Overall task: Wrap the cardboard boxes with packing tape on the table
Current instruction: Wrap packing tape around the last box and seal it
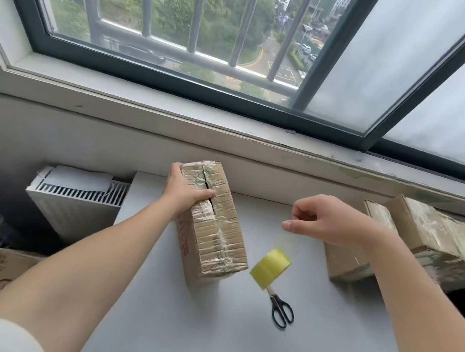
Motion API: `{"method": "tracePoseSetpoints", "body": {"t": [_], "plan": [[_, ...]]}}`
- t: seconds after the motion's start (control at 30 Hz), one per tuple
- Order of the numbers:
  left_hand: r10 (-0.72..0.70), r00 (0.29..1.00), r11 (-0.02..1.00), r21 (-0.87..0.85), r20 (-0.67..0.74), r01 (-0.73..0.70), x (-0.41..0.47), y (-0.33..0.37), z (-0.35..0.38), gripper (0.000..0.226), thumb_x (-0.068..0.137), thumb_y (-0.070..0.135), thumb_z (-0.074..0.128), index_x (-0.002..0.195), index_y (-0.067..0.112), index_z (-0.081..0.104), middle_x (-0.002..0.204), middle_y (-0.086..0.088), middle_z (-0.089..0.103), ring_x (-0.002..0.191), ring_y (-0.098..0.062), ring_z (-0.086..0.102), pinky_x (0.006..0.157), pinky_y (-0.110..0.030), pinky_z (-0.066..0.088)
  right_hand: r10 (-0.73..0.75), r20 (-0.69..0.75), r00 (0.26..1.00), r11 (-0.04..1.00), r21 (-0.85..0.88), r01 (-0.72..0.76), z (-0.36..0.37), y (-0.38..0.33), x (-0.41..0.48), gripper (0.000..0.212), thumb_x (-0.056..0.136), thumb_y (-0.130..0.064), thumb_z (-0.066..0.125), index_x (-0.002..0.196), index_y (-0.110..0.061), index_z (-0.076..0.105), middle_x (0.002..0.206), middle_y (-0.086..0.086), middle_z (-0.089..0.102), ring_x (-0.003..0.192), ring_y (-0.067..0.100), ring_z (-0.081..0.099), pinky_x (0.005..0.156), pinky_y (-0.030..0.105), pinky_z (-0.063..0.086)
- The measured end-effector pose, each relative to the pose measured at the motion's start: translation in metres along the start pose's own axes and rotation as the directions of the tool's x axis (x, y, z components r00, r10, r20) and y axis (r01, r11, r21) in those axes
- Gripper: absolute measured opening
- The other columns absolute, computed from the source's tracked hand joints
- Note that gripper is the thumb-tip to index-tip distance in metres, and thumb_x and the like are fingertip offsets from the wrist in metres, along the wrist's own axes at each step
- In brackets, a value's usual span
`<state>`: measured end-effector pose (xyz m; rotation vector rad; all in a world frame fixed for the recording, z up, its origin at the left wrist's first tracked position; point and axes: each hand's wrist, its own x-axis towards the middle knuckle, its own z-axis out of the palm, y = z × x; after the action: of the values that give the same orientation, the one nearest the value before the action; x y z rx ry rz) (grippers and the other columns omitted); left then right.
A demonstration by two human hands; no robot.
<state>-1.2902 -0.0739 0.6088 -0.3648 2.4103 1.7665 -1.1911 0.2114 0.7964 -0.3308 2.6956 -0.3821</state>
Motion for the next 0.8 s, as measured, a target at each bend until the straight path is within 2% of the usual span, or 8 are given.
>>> {"method": "tracePoseSetpoints", "body": {"t": [0.1,0.23,0.3,0.37,0.47,0.53,0.67,0.8], "plan": [[0.174,0.984,0.983,0.063,-0.046,-0.171,-0.018,0.019,0.002,0.100,0.059,0.036,0.099,0.136,0.019,0.037,0.134,-0.002,0.049,0.122,-0.022,0.049,0.106,-0.037,0.042,-0.031,0.003,1.000,1.000,0.005,0.031,-0.005,0.008,-0.004,0.043,0.090,-0.054,0.069,0.073,-0.017,0.055,0.060,-0.012,0.047,0.056,0.005,0.040,0.059,0.025,0.035],[0.459,0.883,0.879,0.200,-0.098,-0.434,-0.050,0.034,0.004,0.089,0.065,0.025,0.096,0.133,0.022,0.038,0.136,0.004,0.045,0.125,-0.019,0.036,0.104,-0.037,0.037,-0.091,0.012,0.996,0.995,0.047,0.090,-0.010,0.015,-0.014,0.043,0.090,-0.054,0.069,0.073,-0.018,0.056,0.059,-0.014,0.046,0.055,0.005,0.039,0.059,0.026,0.035],[0.595,0.803,0.783,0.244,-0.028,-0.572,-0.067,0.027,0.009,0.090,0.064,0.016,0.095,0.131,0.027,0.037,0.144,0.003,0.042,0.133,-0.022,0.032,0.109,-0.045,0.039,-0.120,0.062,0.991,0.990,0.087,0.114,-0.008,0.015,-0.020,0.039,0.091,-0.053,0.069,0.074,-0.019,0.057,0.061,-0.013,0.047,0.057,0.005,0.040,0.060,0.026,0.036],[0.692,0.718,0.660,0.340,0.072,-0.670,-0.082,0.015,0.019,0.093,0.064,0.018,0.096,0.134,0.030,0.037,0.147,0.005,0.038,0.136,-0.031,0.030,0.105,-0.055,0.045,-0.157,0.122,0.980,0.984,0.105,0.145,-0.005,0.013,-0.027,0.033,0.091,-0.051,0.070,0.076,-0.023,0.059,0.064,-0.013,0.051,0.059,0.006,0.044,0.062,0.028,0.040],[0.737,0.637,0.453,0.534,0.226,-0.714,-0.102,0.007,0.039,0.083,0.071,0.034,0.089,0.140,0.037,0.042,0.147,0.003,0.038,0.133,-0.041,0.032,0.092,-0.060,0.053,-0.227,0.168,0.959,0.972,0.104,0.212,-0.002,0.011,-0.037,0.028,0.093,-0.044,0.070,0.077,-0.025,0.059,0.067,-0.012,0.053,0.061,0.006,0.045,0.063,0.027,0.042],[0.764,0.588,0.360,0.581,0.265,-0.730,-0.116,0.002,0.051,0.067,0.079,0.048,0.078,0.137,0.038,0.046,0.144,0.001,0.038,0.130,-0.045,0.035,0.098,-0.062,0.048,-0.264,0.177,0.948,0.962,0.123,0.245,0.001,0.009,-0.042,0.026,0.094,-0.041,0.070,0.077,-0.026,0.058,0.067,-0.012,0.052,0.061,0.005,0.045,0.062,0.026,0.041],[0.771,0.611,0.442,0.541,0.178,-0.716,-0.139,-0.007,0.065,0.059,0.082,0.058,0.066,0.132,0.033,0.048,0.143,0.001,0.037,0.135,-0.042,0.032,0.108,-0.058,0.044,-0.324,0.195,0.926,0.942,0.161,0.296,0.016,0.008,-0.048,0.017,0.094,-0.040,0.070,0.081,-0.032,0.063,0.073,-0.013,0.061,0.067,0.005,0.054,0.070,0.032,0.050],[0.740,0.642,0.452,0.557,0.202,-0.697,-0.152,-0.005,0.054,0.056,0.085,0.058,0.061,0.135,0.037,0.049,0.142,0.002,0.040,0.131,-0.038,0.035,0.100,-0.058,0.048,-0.384,0.165,0.909,0.917,0.181,0.355,0.027,0.001,-0.052,0.011,0.093,-0.040,0.071,0.087,-0.033,0.066,0.080,-0.011,0.066,0.074,0.008,0.060,0.075,0.036,0.054]]}}
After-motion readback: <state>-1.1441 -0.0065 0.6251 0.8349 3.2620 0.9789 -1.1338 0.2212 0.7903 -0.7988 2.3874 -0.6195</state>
